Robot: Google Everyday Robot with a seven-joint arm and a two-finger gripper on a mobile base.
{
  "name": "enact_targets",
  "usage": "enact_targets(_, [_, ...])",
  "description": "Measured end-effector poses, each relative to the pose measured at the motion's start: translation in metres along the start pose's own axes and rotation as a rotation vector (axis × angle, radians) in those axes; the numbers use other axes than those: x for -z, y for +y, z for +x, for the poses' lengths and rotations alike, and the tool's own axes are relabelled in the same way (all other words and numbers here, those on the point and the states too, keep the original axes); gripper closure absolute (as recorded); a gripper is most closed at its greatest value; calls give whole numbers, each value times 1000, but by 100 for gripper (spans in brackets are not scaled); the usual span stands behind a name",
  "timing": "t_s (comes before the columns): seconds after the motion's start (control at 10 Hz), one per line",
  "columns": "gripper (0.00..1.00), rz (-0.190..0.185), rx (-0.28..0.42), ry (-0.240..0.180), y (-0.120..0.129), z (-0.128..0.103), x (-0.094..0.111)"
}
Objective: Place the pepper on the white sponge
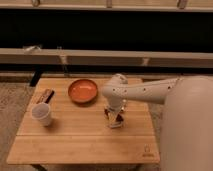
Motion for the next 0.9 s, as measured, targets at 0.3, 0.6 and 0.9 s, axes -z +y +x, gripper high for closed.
enact_targets(0.3, [20,-7,0,15,-1,-2,5])
enact_targets(0.6, [20,-18,7,81,0,-14,24])
enact_targets(0.9, [20,18,28,155,1,-28,30])
